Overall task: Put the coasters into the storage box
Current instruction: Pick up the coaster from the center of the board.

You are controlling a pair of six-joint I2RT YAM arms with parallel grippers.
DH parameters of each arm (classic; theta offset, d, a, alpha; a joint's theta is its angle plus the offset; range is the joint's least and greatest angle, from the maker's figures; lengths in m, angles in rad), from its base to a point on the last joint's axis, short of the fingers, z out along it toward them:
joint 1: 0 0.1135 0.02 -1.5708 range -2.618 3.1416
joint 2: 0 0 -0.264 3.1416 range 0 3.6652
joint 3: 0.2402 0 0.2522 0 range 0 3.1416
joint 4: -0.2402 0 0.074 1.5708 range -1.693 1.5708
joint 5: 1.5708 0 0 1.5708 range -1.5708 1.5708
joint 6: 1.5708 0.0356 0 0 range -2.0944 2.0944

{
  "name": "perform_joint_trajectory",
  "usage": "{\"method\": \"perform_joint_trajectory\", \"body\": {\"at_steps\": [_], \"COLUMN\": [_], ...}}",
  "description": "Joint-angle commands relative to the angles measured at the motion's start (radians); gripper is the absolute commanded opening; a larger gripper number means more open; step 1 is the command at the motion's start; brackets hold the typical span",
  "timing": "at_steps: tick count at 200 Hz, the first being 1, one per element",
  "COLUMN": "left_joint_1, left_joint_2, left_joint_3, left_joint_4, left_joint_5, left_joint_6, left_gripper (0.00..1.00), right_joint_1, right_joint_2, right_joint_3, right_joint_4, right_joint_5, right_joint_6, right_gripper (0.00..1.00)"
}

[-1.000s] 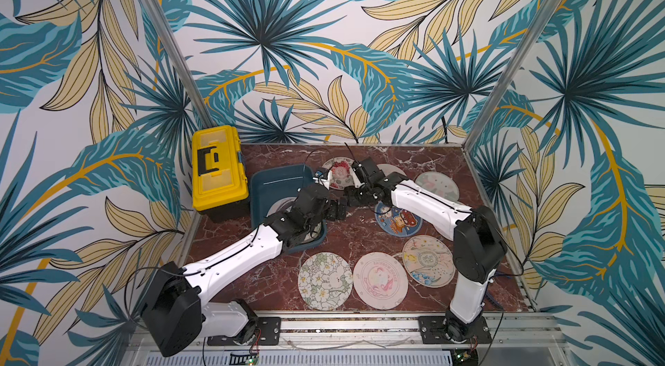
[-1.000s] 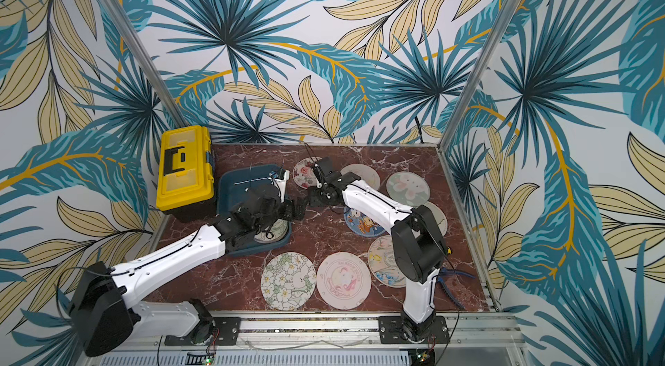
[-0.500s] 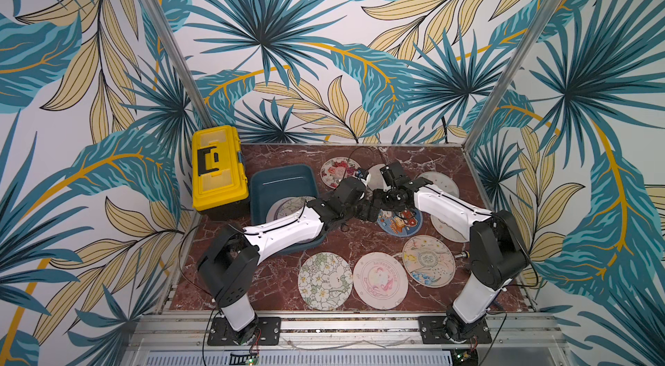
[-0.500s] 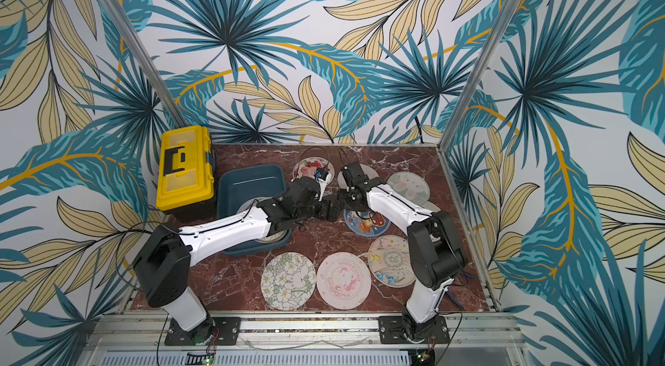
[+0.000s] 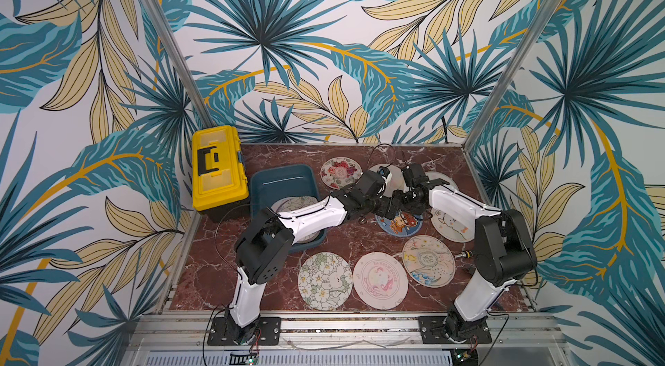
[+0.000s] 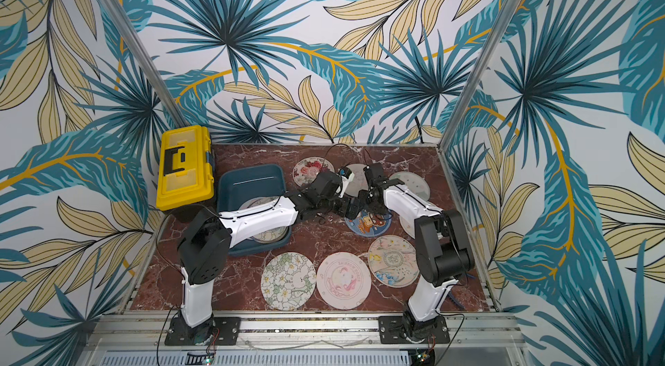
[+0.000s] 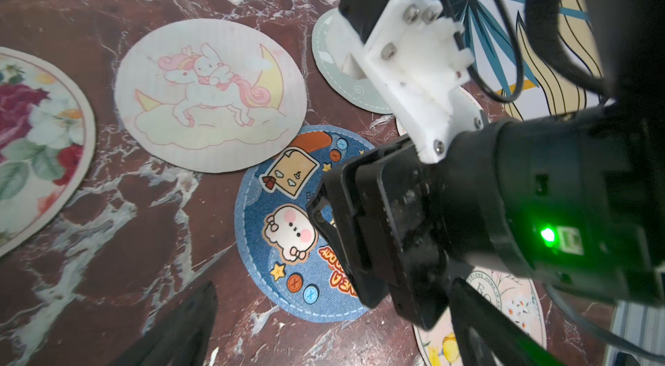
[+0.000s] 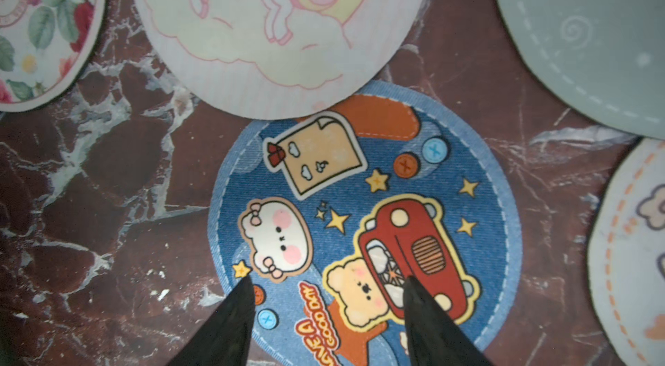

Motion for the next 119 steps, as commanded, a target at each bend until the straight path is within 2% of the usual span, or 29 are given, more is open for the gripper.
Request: {"method": "perform_joint_trajectory", "body": {"at_steps": [1, 45, 86, 119], "left_joint_1": [0.009, 0.009, 0.015, 0.028], "left_joint_2": [0.047, 0.029, 0.062, 0.106], "left_joint_3": [0.014, 0.011, 0.029, 0.044], "left_joint_4": [-0.098, -0.021, -0.015, -0.015], "left_joint_5": [0.023, 0.077, 0.031, 0.056], "left_joint_6": [0.046, 0.061, 0.044, 0.004], "left_gripper": [1.00, 1.00, 1.00, 1.00], "right_joint_1": [-0.018, -0.048, -0.096, -0.130], "right_joint_2": [-0.026, 0.005, 0.023, 0.041], "right_joint_3": [-0.010, -0.003, 0.008, 0.008], "right_joint_4": [-0.010, -0.021, -0.022, -0.006], "right_joint_5": [0.002, 0.037, 0.034, 0.006], "right_joint_6": [-0.022, -0.031, -0.040, -0.039], "right_gripper": [0.66, 0.66, 0.66, 0.66]}}
